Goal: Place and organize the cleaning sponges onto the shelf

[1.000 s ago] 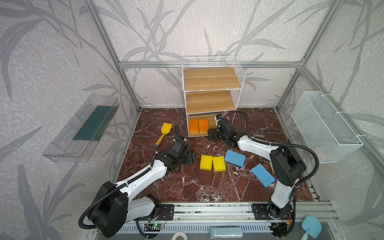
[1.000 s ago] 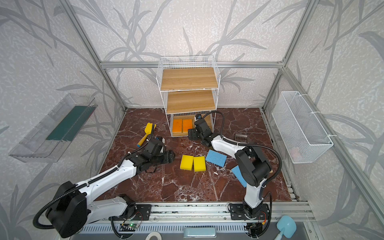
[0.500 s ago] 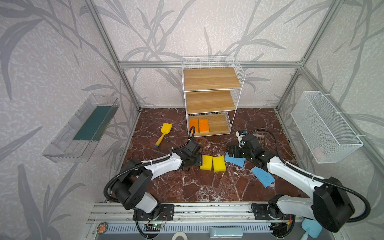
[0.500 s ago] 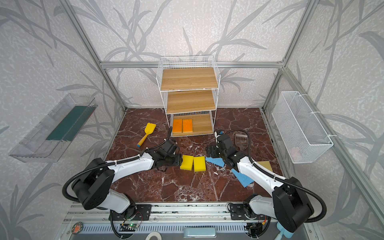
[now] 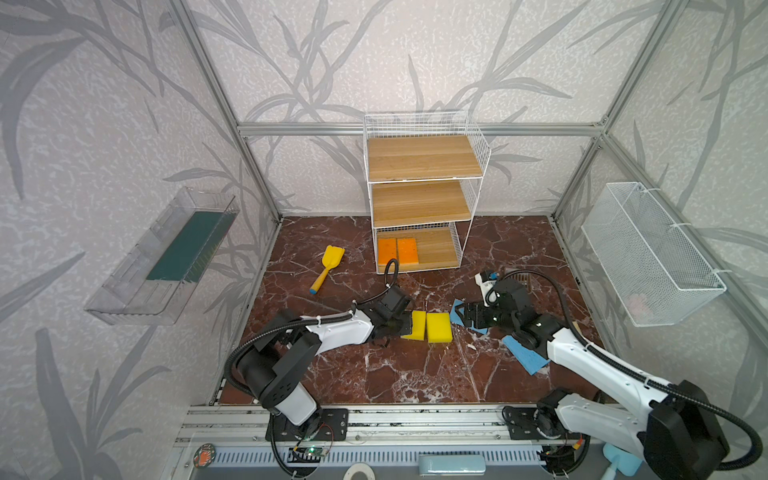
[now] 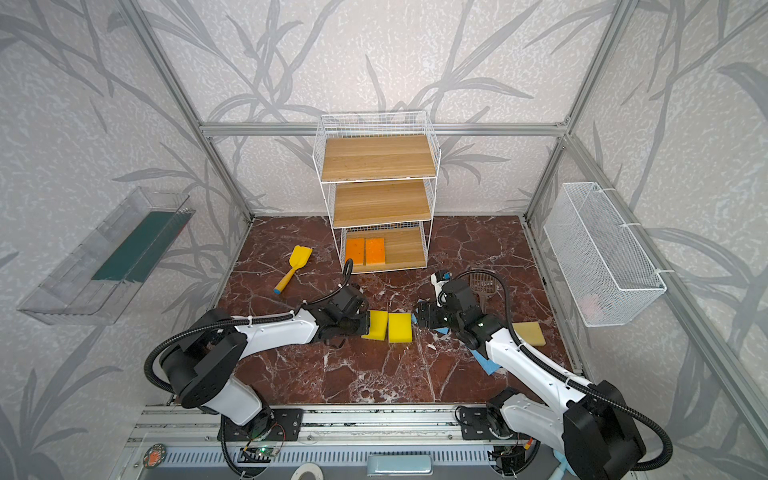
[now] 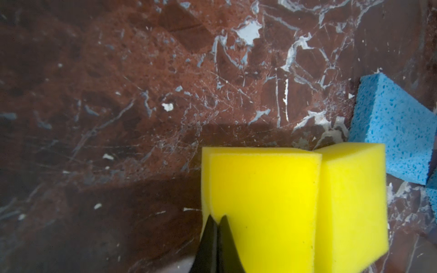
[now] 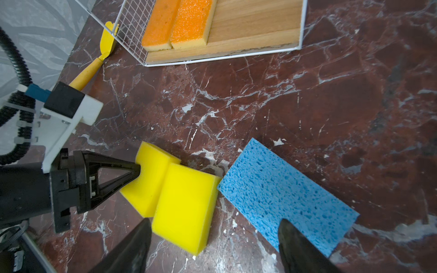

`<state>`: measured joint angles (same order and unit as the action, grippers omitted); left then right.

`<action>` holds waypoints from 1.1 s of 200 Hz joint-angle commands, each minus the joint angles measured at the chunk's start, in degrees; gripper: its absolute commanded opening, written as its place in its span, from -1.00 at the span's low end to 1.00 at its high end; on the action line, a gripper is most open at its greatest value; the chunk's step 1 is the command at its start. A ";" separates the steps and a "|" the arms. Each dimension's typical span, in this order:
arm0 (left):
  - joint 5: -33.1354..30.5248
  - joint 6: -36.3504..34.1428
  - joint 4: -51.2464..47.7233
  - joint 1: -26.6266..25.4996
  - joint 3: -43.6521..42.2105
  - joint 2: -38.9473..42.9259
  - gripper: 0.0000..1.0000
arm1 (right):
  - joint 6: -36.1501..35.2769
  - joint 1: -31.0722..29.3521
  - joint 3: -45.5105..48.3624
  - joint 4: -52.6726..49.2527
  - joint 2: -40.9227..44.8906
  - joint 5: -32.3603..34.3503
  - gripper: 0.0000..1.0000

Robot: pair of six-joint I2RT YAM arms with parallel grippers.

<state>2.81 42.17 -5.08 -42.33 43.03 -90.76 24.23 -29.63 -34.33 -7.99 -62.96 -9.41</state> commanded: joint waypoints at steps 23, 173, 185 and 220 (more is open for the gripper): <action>-2.43 0.81 -3.72 0.37 -0.54 8.87 -1.00 | 2.08 0.01 0.29 3.93 -0.36 -10.39 0.65; -0.97 4.13 -1.44 0.41 -1.02 17.57 -1.00 | 16.99 -5.40 -2.64 20.01 -13.37 -25.41 0.12; -0.80 4.35 -1.49 0.40 -1.09 17.23 -1.00 | 17.08 -6.12 -3.25 20.63 -14.76 -24.73 0.09; 0.26 5.28 0.37 0.31 -2.20 17.17 -1.00 | 18.74 -6.88 -4.57 24.83 -20.54 -25.12 0.04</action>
<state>2.48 46.06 -6.59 -42.04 41.98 -74.24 41.25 -35.99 -36.86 11.92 -80.55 -33.63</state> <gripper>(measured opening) 0.048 0.527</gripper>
